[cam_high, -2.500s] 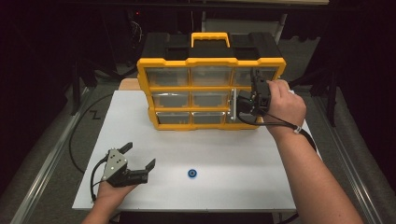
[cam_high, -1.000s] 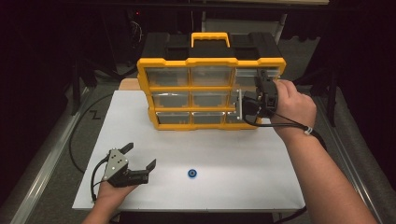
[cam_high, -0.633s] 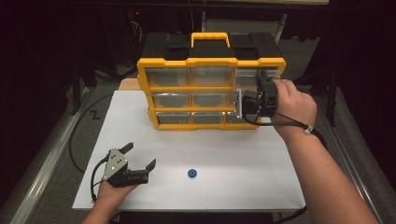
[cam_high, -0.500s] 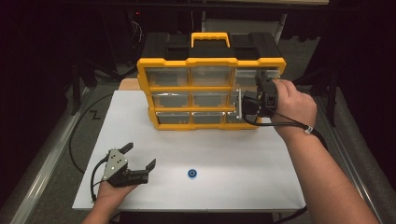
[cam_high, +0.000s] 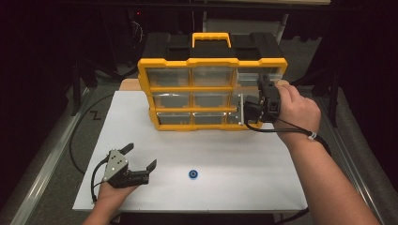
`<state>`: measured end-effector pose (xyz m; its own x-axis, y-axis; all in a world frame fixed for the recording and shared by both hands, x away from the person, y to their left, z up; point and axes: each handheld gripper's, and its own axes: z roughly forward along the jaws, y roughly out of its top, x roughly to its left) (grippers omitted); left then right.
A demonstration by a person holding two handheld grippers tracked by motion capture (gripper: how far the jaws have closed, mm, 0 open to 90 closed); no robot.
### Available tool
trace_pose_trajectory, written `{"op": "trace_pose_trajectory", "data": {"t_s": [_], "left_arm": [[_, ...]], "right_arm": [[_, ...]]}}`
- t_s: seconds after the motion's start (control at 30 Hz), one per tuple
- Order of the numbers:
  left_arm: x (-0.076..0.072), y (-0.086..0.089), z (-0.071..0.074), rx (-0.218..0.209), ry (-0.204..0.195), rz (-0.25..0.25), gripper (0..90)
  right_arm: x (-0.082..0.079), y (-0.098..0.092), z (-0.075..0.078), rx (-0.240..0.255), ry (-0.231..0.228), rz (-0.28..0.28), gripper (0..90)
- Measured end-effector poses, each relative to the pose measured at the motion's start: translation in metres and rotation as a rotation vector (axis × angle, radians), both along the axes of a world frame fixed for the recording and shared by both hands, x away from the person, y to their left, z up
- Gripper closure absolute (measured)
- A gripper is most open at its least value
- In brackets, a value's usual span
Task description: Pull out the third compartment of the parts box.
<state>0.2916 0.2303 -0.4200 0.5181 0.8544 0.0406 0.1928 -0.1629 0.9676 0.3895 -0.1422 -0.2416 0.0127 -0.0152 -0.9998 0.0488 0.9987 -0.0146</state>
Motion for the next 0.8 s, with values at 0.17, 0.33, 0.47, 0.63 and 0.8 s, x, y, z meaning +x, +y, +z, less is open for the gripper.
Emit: {"op": "trace_pose_trajectory", "data": {"t_s": [0.17,0.33,0.47,0.63,0.8], "left_arm": [[0.000,0.000,0.000,-0.001,0.000,-0.001,2.7],[-0.001,0.001,0.001,-0.004,-0.004,0.002,2.7],[0.000,0.000,0.001,-0.004,-0.003,-0.001,2.8],[0.000,0.000,0.000,-0.004,-0.003,-0.003,2.9],[0.000,0.000,0.000,-0.003,-0.002,-0.006,2.9]], "right_arm": [[-0.006,-0.001,-0.001,0.004,-0.003,0.004,80.4],[-0.013,-0.002,-0.001,0.009,-0.002,0.005,80.4],[-0.018,-0.002,-0.001,0.004,-0.003,0.010,80.4],[-0.024,-0.003,-0.001,0.008,-0.007,0.015,80.6],[-0.031,-0.004,-0.002,0.006,-0.014,0.020,80.7]]}}
